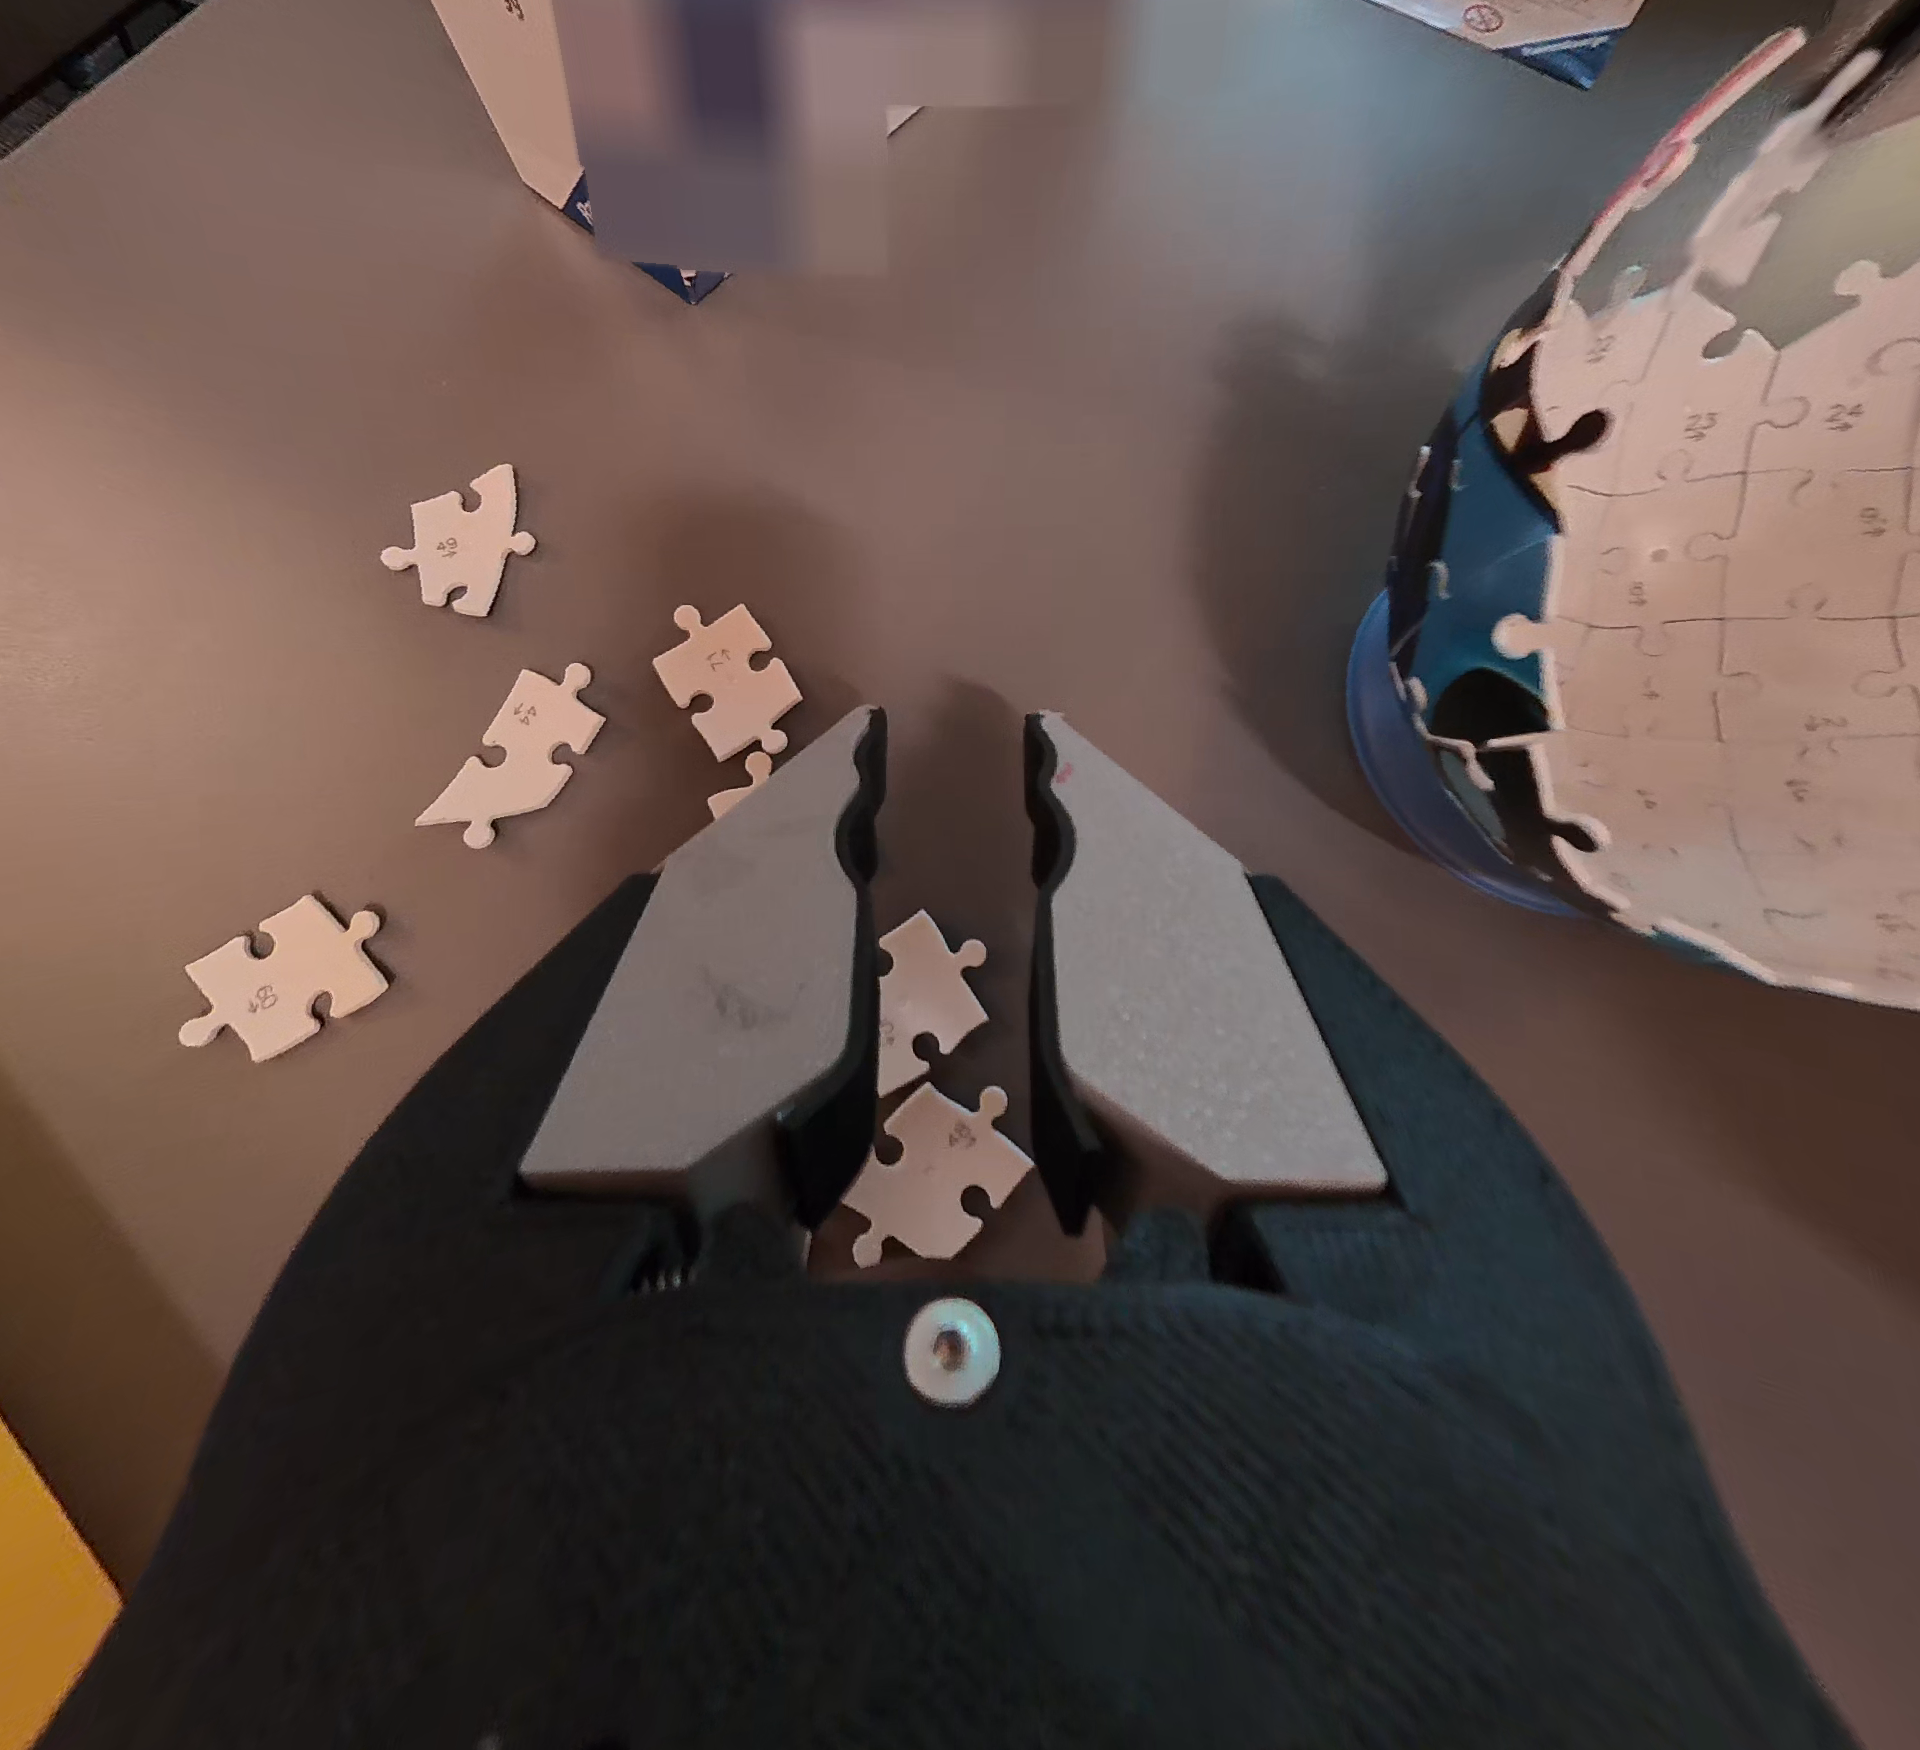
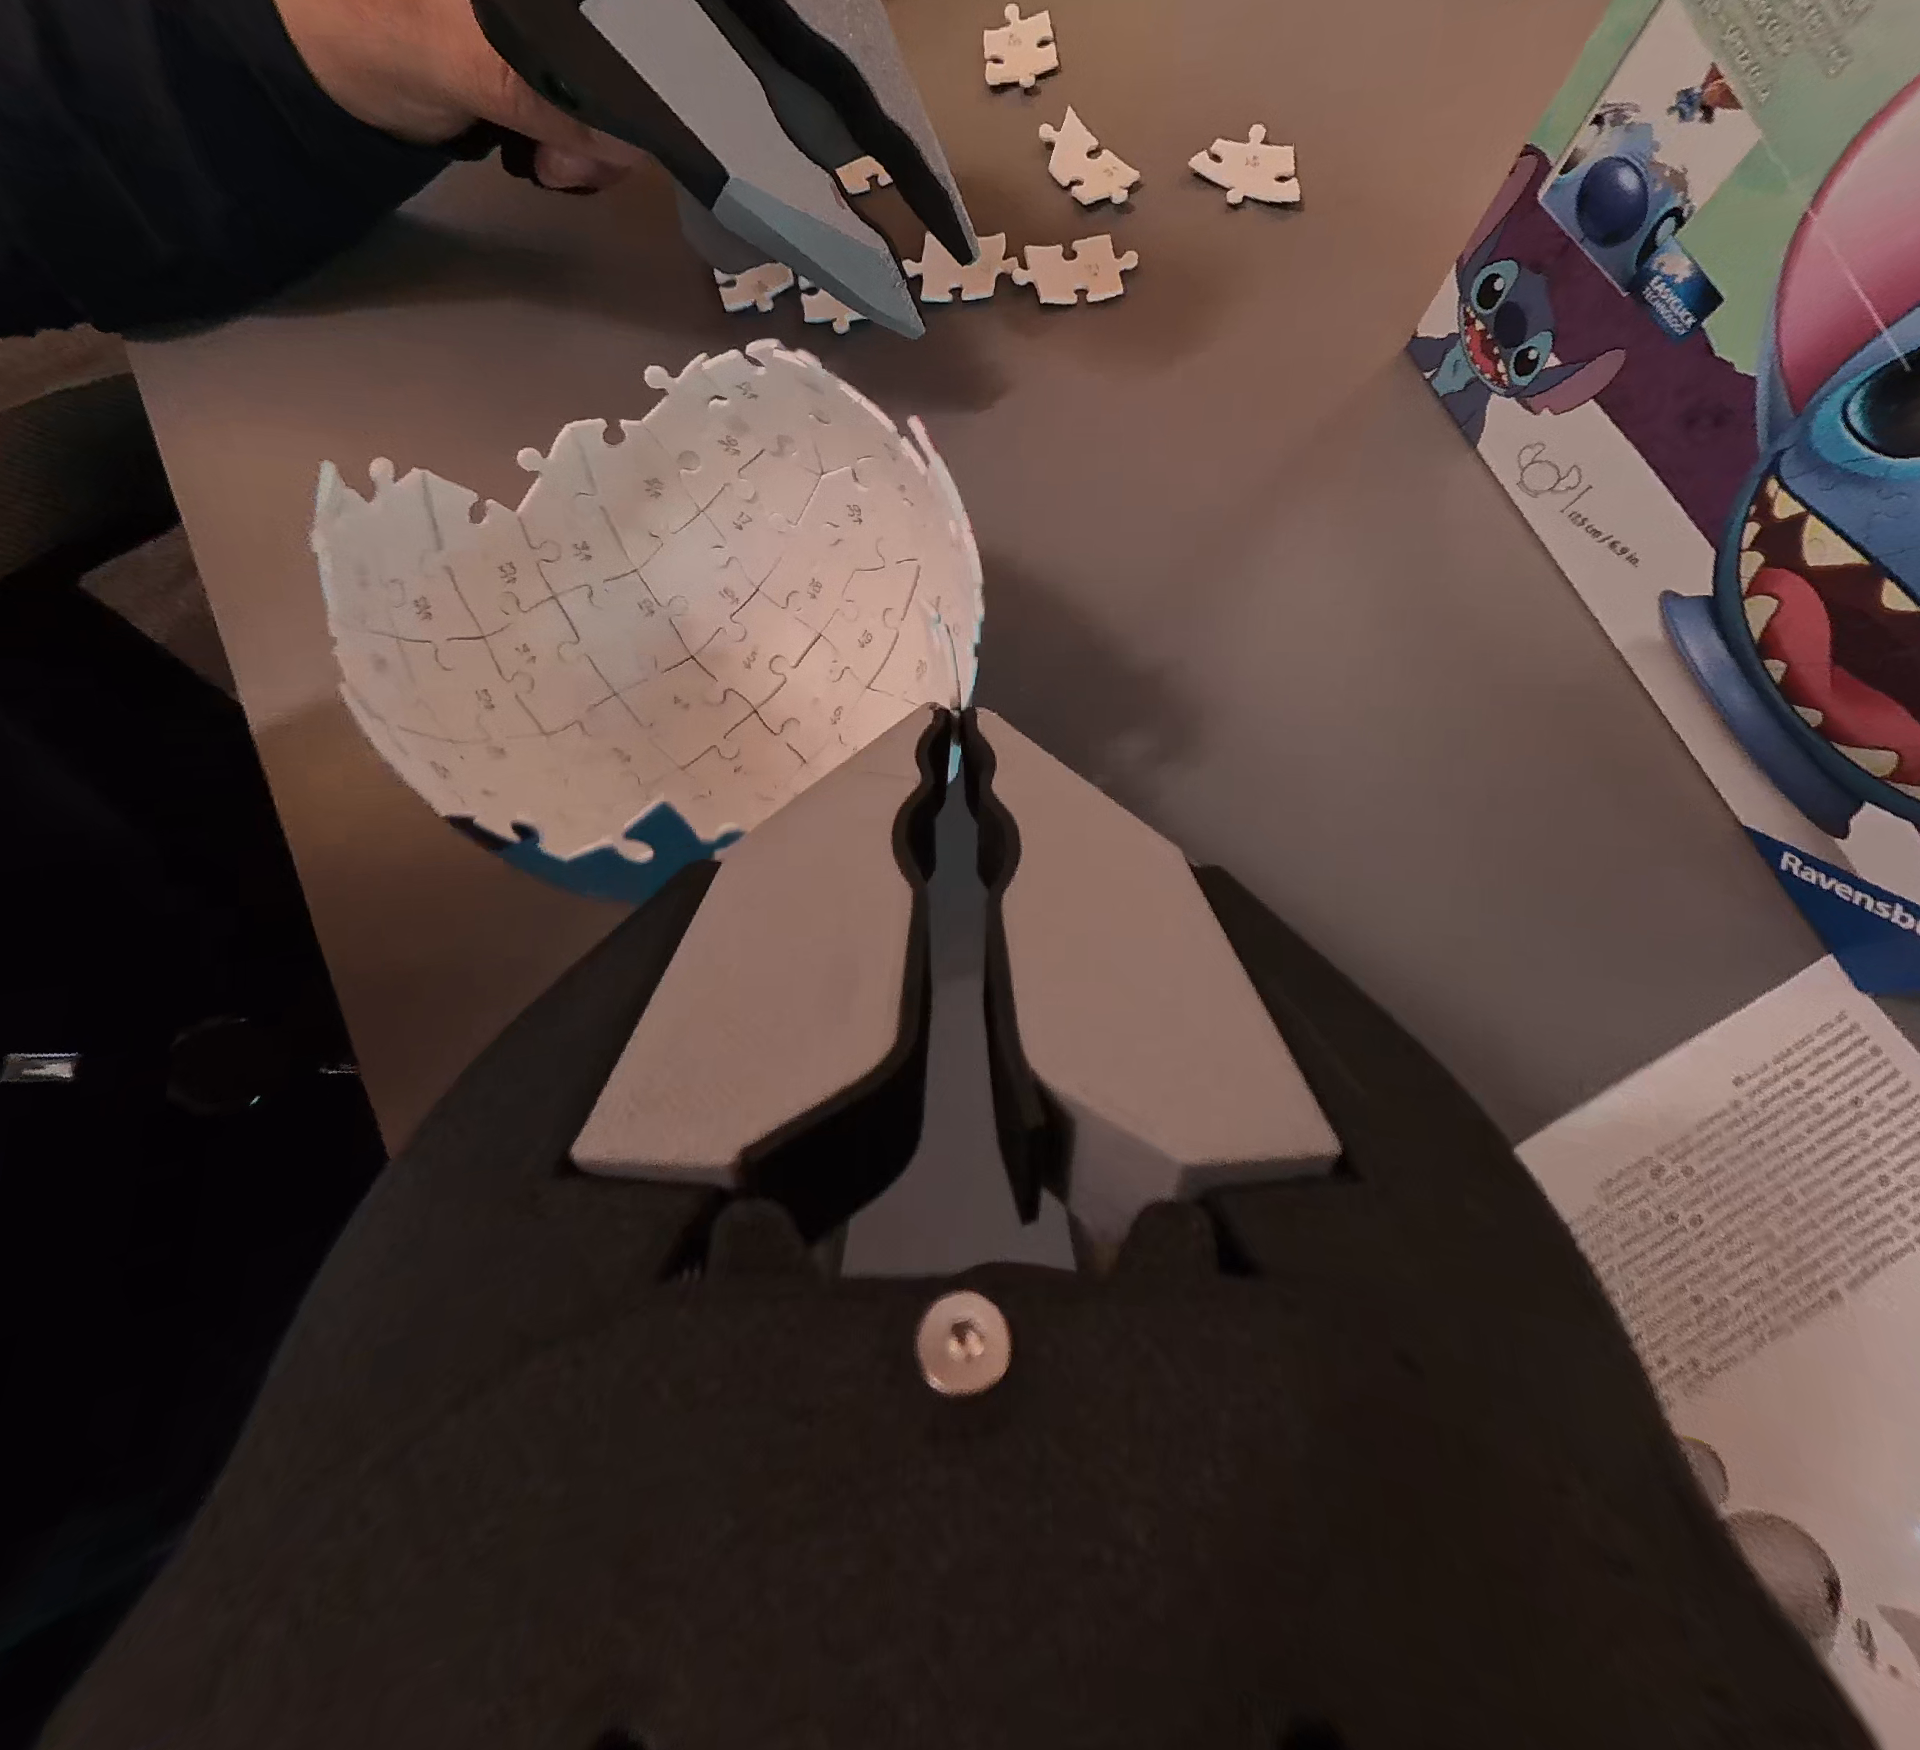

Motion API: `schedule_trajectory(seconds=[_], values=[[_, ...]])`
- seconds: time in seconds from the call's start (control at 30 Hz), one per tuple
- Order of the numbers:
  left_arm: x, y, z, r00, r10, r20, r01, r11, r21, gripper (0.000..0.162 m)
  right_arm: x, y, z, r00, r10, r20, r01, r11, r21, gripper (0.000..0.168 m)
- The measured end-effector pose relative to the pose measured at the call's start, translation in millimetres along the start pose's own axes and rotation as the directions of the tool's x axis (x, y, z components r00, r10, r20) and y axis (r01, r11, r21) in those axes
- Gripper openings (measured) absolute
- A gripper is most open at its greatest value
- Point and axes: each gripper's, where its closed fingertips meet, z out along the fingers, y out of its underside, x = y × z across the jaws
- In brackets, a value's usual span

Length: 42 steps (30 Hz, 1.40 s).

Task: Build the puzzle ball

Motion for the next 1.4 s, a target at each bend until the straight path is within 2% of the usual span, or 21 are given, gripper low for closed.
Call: schedule_trajectory(seconds=[0.1,0.2,0.3,0.4,0.47,0.5,0.6,0.73,0.8,0.9,1.03,1.13,1.23,1.4], values=[[0.0,-0.7,-0.8,1.000,-0.001,-0.001,0.001,1.000,0.003,0.024,17.2,5.5,-17.4,0.997,0.077,-0.006,-0.077,0.995,0.064,0.000],[0.3,-0.8,-0.7,1.000,-0.003,-0.003,0.003,1.000,0.004,0.024,47.0,27.3,-23.7,0.977,0.212,-0.003,-0.211,0.973,0.096,0.000],[0.6,0.0,0.3,1.000,-0.001,-0.001,0.001,1.000,0.000,0.024,60.2,51.7,-11.1,0.956,0.293,0.033,-0.295,0.952,0.083,0.000],[0.1,1.6,1.9,1.000,-0.003,0.001,0.003,1.000,-0.006,0.024,63.0,69.5,6.6,0.953,0.300,0.035,-0.302,0.953,0.040,0.000],[-0.7,2.8,2.7,1.000,-0.007,0.002,0.007,1.000,-0.010,0.024,62.8,73.0,12.6,0.954,0.299,0.033,-0.300,0.954,0.018,0.011],[-1.4,2.8,2.8,1.000,-0.009,0.003,0.009,1.000,-0.009,0.024,62.0,71.1,12.8,0.957,0.287,0.032,-0.288,0.958,0.017,0.017],[-3.3,1.9,1.4,1.000,-0.012,0.006,0.012,1.000,-0.004,0.024,59.3,54.6,5.0,0.975,0.222,0.016,-0.222,0.973,0.055,0.020],[-5.4,-9.8,-11.6,0.999,-0.037,-0.015,0.038,0.998,0.046,0.026,42.8,14.4,-7.6,0.993,0.101,0.056,-0.109,0.980,0.166,0.021],[-0.9,-20.2,-21.8,0.995,-0.073,-0.070,0.078,0.994,0.072,0.030,27.2,-6.6,-7.6,0.994,0.021,0.106,-0.043,0.976,0.211,0.020],[15.7,-38.3,-32.9,0.987,-0.073,-0.146,0.086,0.993,0.085,0.036,14.5,-23.6,3.3,0.989,-0.084,0.124,0.058,0.978,0.199,0.021],[39.8,-63.7,-39.4,0.982,-0.006,-0.189,0.023,0.996,0.085,0.037,3.1,-31.1,18.1,0.976,-0.145,0.164,0.117,0.979,0.169,0.020],[57.5,-75.3,-36.7,0.976,0.055,-0.213,-0.044,0.998,0.053,0.039,2.9,-27.0,24.1,0.974,-0.156,0.163,0.131,0.979,0.153,0.011],[73.2,-73.2,-24.3,0.967,0.113,-0.229,-0.124,0.992,-0.033,0.040,3.1,-24.8,24.9,0.974,-0.150,0.170,0.121,0.978,0.169,0.003],[79.1,-65.3,-2.6,0.955,0.230,-0.188,-0.258,0.955,-0.145,0.035,2.8,-24.5,24.0,0.972,-0.134,0.192,0.096,0.975,0.198,0.002]])
